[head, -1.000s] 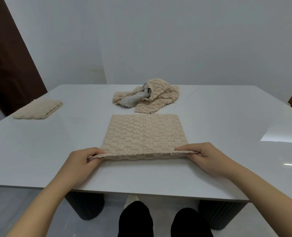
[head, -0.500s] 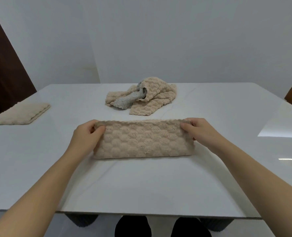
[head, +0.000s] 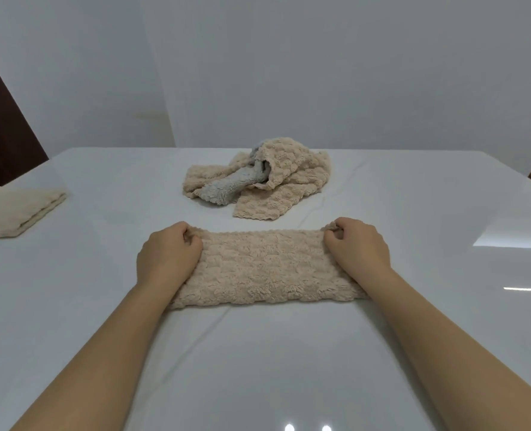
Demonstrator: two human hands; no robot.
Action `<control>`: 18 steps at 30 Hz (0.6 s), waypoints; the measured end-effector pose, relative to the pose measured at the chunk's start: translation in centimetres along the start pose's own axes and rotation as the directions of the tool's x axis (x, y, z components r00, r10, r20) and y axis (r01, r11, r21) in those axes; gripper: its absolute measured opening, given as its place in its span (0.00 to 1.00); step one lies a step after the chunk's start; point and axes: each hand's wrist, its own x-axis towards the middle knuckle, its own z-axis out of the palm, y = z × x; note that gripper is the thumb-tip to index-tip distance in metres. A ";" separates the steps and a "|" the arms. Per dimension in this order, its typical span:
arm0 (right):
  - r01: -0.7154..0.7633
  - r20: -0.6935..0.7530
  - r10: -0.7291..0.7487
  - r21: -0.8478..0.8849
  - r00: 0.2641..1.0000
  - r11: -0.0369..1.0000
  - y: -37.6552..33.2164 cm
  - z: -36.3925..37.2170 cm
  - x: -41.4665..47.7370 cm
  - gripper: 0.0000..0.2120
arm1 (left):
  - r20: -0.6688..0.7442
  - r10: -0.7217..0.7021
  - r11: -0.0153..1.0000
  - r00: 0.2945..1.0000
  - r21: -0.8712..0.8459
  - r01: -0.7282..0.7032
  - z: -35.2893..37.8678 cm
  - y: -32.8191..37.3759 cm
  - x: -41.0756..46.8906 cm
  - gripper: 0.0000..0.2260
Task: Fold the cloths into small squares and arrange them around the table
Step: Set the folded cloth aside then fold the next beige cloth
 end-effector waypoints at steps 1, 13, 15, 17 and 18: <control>0.002 -0.014 -0.003 -0.011 1.000 1.000 0.1 0.2 0.2 0.13 | -0.011 0.011 1.000 1.000 0.009 -0.011 0.1 -0.1 0.1 0.08; 0.024 -0.149 -0.045 -0.138 0.988 0.990 0.3 1.2 0.2 0.14 | -0.056 0.038 0.997 0.998 0.072 -0.034 0.4 -0.1 -0.1 0.06; 0.023 -0.147 -0.043 -0.135 0.988 0.991 0.5 1.3 0.2 0.15 | -0.065 0.038 0.997 0.997 0.073 -0.034 0.4 -0.1 -0.2 0.07; 0.023 -0.145 -0.041 -0.118 0.989 0.993 0.5 1.2 0.2 0.15 | -0.065 0.042 0.996 0.997 0.087 -0.036 0.4 -0.1 -0.2 0.09; 0.032 -0.151 -0.047 -0.100 0.987 0.994 0.5 1.1 0.1 0.14 | -0.065 0.045 0.995 0.997 0.094 -0.039 0.4 -0.2 -0.3 0.09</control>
